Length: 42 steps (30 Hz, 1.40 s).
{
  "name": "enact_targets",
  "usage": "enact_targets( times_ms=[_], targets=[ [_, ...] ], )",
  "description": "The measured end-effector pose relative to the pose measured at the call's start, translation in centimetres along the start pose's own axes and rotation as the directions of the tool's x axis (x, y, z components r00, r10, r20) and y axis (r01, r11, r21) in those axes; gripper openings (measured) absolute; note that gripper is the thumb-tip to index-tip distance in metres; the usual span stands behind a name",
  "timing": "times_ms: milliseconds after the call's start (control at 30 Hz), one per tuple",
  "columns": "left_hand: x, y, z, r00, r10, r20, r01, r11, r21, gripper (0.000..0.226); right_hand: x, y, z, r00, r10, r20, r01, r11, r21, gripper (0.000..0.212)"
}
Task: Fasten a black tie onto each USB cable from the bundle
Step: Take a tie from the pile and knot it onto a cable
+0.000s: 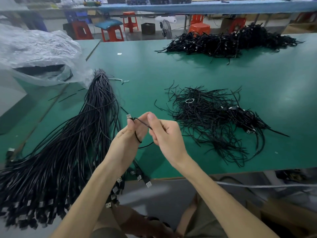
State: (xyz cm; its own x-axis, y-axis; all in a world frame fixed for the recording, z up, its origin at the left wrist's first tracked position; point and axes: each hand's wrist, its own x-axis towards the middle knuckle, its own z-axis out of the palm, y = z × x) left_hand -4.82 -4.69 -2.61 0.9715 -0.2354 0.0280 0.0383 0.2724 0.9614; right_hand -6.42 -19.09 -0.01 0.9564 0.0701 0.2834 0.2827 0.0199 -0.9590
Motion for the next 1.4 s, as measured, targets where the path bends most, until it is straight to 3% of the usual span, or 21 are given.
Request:
enact_targets(
  times_ms=[167, 267, 367, 400, 433, 467, 533, 600, 633, 733, 833, 933, 967, 1033, 1100, 1133, 1200, 1300, 1333, 1400],
  targets=[
    [-0.4, 0.4, 0.6, 0.992, -0.117, 0.057, 0.126, 0.969, -0.212, 0.054, -1.8, 1.5, 2.0, 0.986, 0.040, 0.165, -0.027, 0.996, -0.084, 0.061],
    [-0.3, 1.5, 0.8, 0.996, -0.091, -0.018, 0.076, 0.913, -0.402, 0.055, -2.1, 2.3, 1.8, 0.985, 0.056, 0.161, -0.049, 0.998, -0.049, 0.063],
    [-0.2, 2.9, 0.0, 0.996, -0.067, -0.054, 0.001, 0.639, -0.769, 0.039, -2.0, 3.2, 1.0, 0.986, 0.109, 0.124, -0.105, 0.994, -0.043, 0.063],
    [-0.3, 3.3, -0.5, 0.998, -0.047, -0.048, -0.013, 0.567, -0.823, 0.032, -2.0, 3.5, 0.7, 0.985, 0.135, 0.108, -0.130, 0.990, -0.053, 0.062],
    [-0.5, 3.6, -0.9, 0.999, -0.032, -0.032, -0.009, 0.557, -0.831, 0.030, -2.0, 3.8, 0.5, 0.984, 0.156, 0.090, -0.151, 0.987, -0.057, 0.062],
    [-0.8, 3.9, -1.0, 1.000, -0.021, -0.007, 0.007, 0.599, -0.801, 0.033, -1.8, 4.0, 0.2, 0.983, 0.172, 0.068, -0.168, 0.984, -0.056, 0.062],
    [-1.4, 4.1, -1.2, 0.999, -0.026, 0.031, 0.040, 0.795, -0.606, 0.046, -1.1, 4.1, -0.3, 0.983, 0.181, 0.009, -0.180, 0.982, -0.062, 0.063],
    [-2.1, 4.1, -1.3, 0.997, -0.022, 0.073, 0.037, 0.978, -0.207, 0.052, 0.0, 3.9, -0.8, 0.988, 0.147, -0.040, -0.151, 0.978, -0.141, 0.065],
    [-2.2, 3.9, -1.2, 0.993, -0.023, 0.112, 0.020, 0.999, 0.027, 0.053, 0.5, 3.7, -1.0, 0.992, 0.120, -0.048, -0.127, 0.971, -0.202, 0.066],
    [-2.5, 3.4, -0.6, 0.977, -0.068, 0.201, -0.046, 0.857, 0.513, 0.057, 1.5, 3.1, -1.1, 0.999, 0.040, 0.002, -0.037, 0.936, -0.351, 0.067],
    [-2.0, 2.9, -0.4, 0.984, -0.034, 0.176, -0.098, 0.718, 0.689, 0.054, 1.7, 2.4, -1.0, 1.000, 0.003, 0.027, 0.009, 0.902, -0.433, 0.065],
    [-1.6, 2.1, -1.2, 0.996, 0.031, 0.081, -0.083, 0.596, 0.799, 0.048, 1.5, 1.8, -0.8, 1.000, 0.001, 0.008, 0.002, 0.916, -0.400, 0.064],
    [-1.6, 1.8, -1.3, 0.996, 0.079, 0.048, -0.086, 0.597, 0.798, 0.051, 1.4, 1.6, -0.7, 1.000, -0.001, 0.012, 0.005, 0.930, -0.369, 0.063],
    [-1.5, 1.3, -1.0, 0.987, 0.151, -0.061, -0.078, 0.766, 0.639, 0.054, 0.8, 1.3, 0.0, 1.000, 0.008, 0.020, -0.002, 0.959, -0.282, 0.063],
    [-0.9, 0.9, -0.5, 0.984, 0.078, -0.161, -0.033, 0.963, 0.266, 0.055, 0.1, 1.4, 1.0, 0.998, 0.039, 0.054, -0.027, 0.979, -0.201, 0.063],
    [-0.6, 1.0, -0.3, 0.986, 0.016, -0.164, -0.003, 0.997, 0.076, 0.057, -0.3, 1.7, 1.5, 0.996, 0.049, 0.079, -0.034, 0.982, -0.184, 0.063],
    [-0.2, 1.7, -0.1, 0.985, -0.103, -0.137, 0.062, 0.959, -0.275, 0.055, -1.2, 2.6, 2.4, 0.990, 0.073, 0.122, -0.049, 0.981, -0.187, 0.064],
    [-0.3, 3.2, -0.6, 0.977, -0.192, -0.089, 0.071, 0.694, -0.716, 0.033, -1.6, 3.8, 2.4, 0.989, 0.090, 0.117, -0.058, 0.966, -0.253, 0.065],
    [-0.5, 3.6, -0.9, 0.981, -0.178, -0.076, 0.059, 0.650, -0.758, 0.032, -1.5, 4.1, 2.1, 0.991, 0.083, 0.103, -0.049, 0.954, -0.294, 0.065],
    [-1.1, 4.3, -1.5, 0.990, -0.137, -0.029, 0.074, 0.689, -0.721, 0.041, -1.1, 4.6, 1.3, 0.995, 0.069, 0.066, -0.041, 0.932, -0.361, 0.065]
  ],
)
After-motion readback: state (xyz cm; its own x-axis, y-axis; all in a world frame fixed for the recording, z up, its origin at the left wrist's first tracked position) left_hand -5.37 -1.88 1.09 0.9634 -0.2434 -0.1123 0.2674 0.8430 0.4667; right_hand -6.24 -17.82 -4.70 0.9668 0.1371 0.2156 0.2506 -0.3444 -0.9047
